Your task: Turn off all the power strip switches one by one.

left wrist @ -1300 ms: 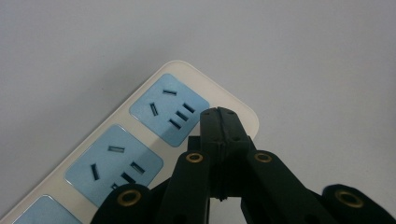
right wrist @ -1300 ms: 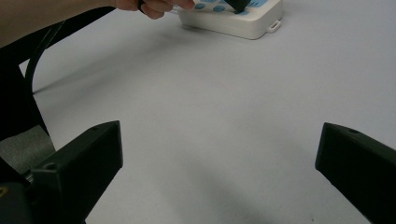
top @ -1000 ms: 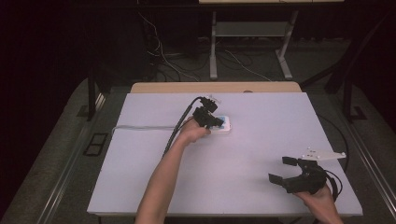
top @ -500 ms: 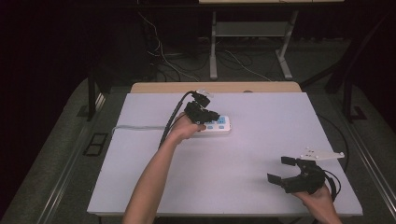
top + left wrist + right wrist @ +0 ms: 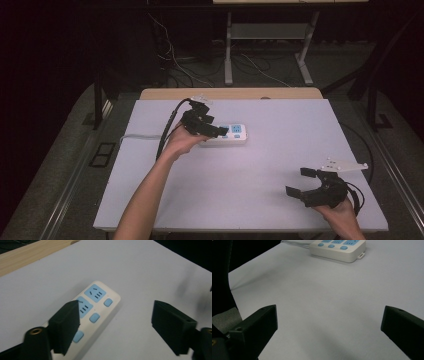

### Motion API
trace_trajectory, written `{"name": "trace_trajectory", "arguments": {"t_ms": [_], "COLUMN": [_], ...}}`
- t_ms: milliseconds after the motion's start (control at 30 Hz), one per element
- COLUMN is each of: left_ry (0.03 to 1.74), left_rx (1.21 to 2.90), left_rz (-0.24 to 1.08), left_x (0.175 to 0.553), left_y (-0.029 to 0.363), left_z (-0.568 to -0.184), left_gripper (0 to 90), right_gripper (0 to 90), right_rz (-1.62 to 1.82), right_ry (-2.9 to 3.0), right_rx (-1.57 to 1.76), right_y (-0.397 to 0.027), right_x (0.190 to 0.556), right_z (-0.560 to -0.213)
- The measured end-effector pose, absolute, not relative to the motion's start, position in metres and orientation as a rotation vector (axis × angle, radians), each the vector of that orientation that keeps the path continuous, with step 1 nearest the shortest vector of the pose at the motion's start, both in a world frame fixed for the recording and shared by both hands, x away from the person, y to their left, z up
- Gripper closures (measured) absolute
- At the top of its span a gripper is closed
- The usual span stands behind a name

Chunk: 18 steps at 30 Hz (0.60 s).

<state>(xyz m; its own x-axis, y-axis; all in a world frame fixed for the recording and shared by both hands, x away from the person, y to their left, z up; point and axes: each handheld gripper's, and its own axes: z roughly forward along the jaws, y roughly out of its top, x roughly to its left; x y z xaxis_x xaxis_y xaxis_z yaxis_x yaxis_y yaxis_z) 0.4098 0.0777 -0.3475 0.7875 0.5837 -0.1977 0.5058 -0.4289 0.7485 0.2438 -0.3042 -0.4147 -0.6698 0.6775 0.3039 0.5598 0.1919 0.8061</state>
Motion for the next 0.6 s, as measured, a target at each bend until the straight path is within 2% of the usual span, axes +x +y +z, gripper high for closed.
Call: {"name": "trace_trajectory", "arguments": {"t_ms": [167,600], "left_ry": [0.823,0.854], "left_rx": [2.088,2.019], "left_rz": [0.137,0.194], "left_x": [0.389,0.331], "left_y": [0.096,0.144], "left_z": [-0.348,-0.375], "left_gripper": [0.0,0.0], "right_gripper": [0.6,0.6], "right_rz": [1.495,1.490], "right_ry": [2.333,2.336], "right_rx": [1.217,1.218], "right_y": [-0.303,-0.301], "right_x": [0.244,0.244], "right_z": [-0.415,-0.415]}}
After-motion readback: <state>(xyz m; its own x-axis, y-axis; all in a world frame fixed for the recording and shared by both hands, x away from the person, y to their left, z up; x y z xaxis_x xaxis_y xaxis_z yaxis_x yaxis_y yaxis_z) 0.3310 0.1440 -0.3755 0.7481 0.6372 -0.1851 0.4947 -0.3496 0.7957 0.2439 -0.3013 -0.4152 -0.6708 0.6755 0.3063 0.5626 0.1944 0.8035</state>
